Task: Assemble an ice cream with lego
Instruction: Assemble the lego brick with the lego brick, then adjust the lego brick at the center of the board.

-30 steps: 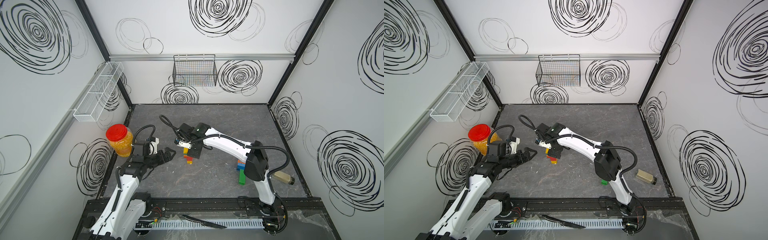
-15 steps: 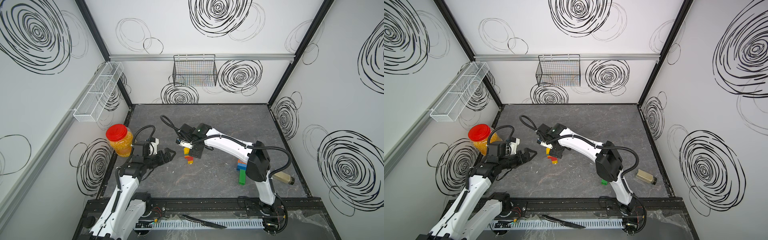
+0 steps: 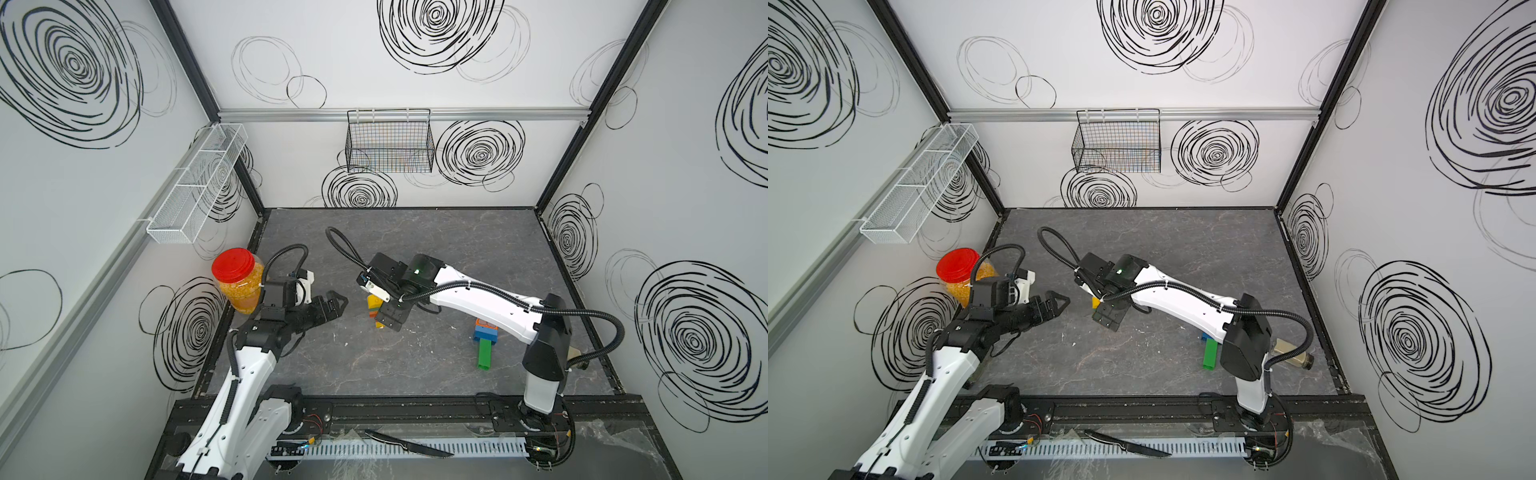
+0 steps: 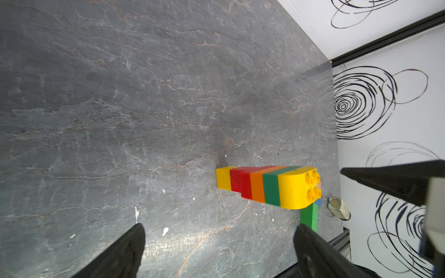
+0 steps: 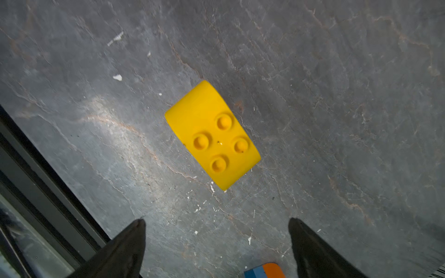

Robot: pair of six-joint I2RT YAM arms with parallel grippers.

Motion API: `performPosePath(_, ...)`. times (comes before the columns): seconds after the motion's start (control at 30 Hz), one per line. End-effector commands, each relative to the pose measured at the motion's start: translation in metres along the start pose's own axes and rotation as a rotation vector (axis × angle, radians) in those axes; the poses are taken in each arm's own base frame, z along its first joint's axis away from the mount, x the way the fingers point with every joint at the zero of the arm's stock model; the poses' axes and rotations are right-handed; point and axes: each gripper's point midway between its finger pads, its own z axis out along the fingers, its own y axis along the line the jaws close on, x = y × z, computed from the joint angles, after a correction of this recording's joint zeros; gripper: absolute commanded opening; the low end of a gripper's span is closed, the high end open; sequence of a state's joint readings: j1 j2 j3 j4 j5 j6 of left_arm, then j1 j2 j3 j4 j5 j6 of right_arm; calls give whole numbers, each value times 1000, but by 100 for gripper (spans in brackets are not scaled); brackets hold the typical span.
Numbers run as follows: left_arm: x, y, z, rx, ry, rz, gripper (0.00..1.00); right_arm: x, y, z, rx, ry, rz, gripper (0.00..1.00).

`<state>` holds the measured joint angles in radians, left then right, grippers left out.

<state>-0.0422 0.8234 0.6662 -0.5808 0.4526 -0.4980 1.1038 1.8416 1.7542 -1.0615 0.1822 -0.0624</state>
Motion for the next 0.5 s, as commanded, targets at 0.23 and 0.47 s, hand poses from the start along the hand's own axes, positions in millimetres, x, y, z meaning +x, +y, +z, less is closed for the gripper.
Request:
performPosePath(0.23, -21, 10, -13, -67, -91, 25, 99, -47, 16, -38, 95, -425, 442, 100)
performPosePath(0.47, -20, 14, -19, -76, -112, 13, 99, -43, 25, -43, 45, -624, 596, 100)
